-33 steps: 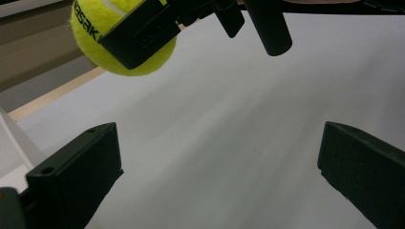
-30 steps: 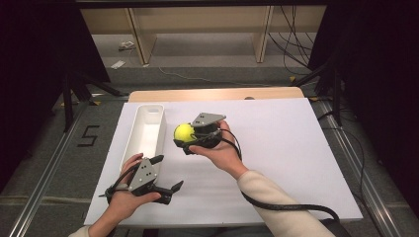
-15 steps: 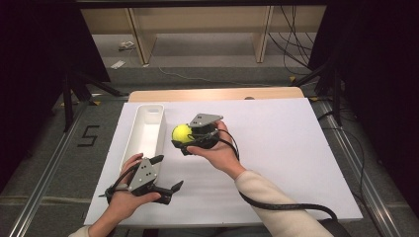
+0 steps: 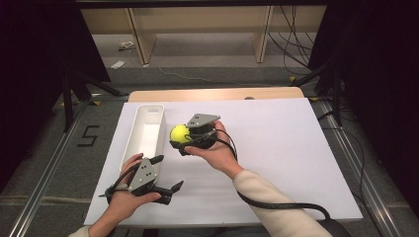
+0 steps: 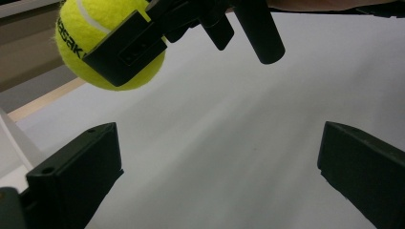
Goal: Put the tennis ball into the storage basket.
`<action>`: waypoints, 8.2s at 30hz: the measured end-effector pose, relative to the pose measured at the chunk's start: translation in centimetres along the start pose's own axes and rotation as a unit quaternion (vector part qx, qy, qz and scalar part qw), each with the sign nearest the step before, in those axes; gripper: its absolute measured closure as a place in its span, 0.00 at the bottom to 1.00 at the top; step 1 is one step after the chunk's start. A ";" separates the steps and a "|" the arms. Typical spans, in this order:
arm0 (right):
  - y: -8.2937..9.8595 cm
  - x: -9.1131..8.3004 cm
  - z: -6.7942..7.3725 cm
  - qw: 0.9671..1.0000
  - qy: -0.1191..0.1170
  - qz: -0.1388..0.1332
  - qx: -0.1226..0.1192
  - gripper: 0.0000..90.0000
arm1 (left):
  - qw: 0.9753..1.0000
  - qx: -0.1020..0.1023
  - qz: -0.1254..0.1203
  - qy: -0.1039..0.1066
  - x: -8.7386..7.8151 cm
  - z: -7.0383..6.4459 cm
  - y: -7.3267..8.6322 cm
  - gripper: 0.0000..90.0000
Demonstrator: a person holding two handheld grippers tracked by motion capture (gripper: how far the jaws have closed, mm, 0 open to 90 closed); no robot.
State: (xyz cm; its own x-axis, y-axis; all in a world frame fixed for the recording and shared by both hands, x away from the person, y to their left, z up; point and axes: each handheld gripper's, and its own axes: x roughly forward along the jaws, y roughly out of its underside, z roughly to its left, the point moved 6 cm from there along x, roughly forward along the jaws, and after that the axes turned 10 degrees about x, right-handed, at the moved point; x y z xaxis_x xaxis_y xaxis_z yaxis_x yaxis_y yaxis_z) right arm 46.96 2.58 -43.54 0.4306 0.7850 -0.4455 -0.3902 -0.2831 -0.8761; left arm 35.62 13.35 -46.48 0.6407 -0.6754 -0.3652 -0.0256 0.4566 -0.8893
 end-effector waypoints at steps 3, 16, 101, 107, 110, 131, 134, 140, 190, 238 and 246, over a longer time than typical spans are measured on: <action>-0.1 0.1 0.1 1.000 -0.001 -0.001 -0.004 0.29 | 1.000 0.000 -0.001 0.001 0.0 0.0 0.0 0.01; -0.2 0.2 0.1 1.000 0.001 -0.002 -0.001 0.29 | 1.000 0.000 0.000 0.001 0.0 0.0 0.0 0.01; -1.7 1.9 1.1 1.000 -0.004 -0.002 -0.004 0.29 | 1.000 -0.001 0.000 0.004 0.1 -0.2 0.0 0.01; -1.8 2.0 1.1 1.000 -0.005 -0.004 -0.003 0.29 | 1.000 -0.001 0.000 0.004 0.1 -0.2 0.0 0.01; -1.9 2.1 1.1 1.000 -0.006 -0.003 -0.003 0.29 | 1.000 -0.001 0.000 0.004 0.1 -0.2 0.0 0.01; -2.1 2.7 1.6 1.000 -0.009 -0.001 -0.004 0.29 | 1.000 0.001 -0.001 0.003 0.0 -0.1 0.0 0.01; -2.1 2.8 1.6 1.000 -0.011 0.000 -0.006 0.29 | 1.000 0.002 -0.001 0.002 0.0 -0.1 -0.1 0.01; -2.2 2.9 1.6 1.000 -0.009 -0.002 -0.005 0.29 | 1.000 0.001 -0.001 0.002 0.0 -0.1 0.0 0.01; -3.3 3.9 2.0 1.000 -0.008 0.001 -0.008 0.29 | 1.000 0.001 -0.002 0.003 0.0 -0.1 -0.1 0.01; -4.0 5.6 2.6 1.000 -0.015 0.014 -0.016 0.29 | 1.000 0.003 -0.001 0.006 0.0 -0.3 -0.1 0.02; -4.3 5.8 2.7 1.000 -0.015 0.016 -0.019 0.29 | 1.000 0.005 -0.001 0.006 0.0 -0.3 -0.1 0.02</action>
State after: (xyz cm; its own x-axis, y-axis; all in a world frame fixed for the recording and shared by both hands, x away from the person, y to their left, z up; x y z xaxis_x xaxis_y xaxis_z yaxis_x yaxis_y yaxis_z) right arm 48.96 9.85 -41.87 0.3933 0.7917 -0.4675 -0.3717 -0.3282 -0.8684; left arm 35.41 13.12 -46.46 0.6309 -0.6832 -0.3677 -0.0175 0.4613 -0.8871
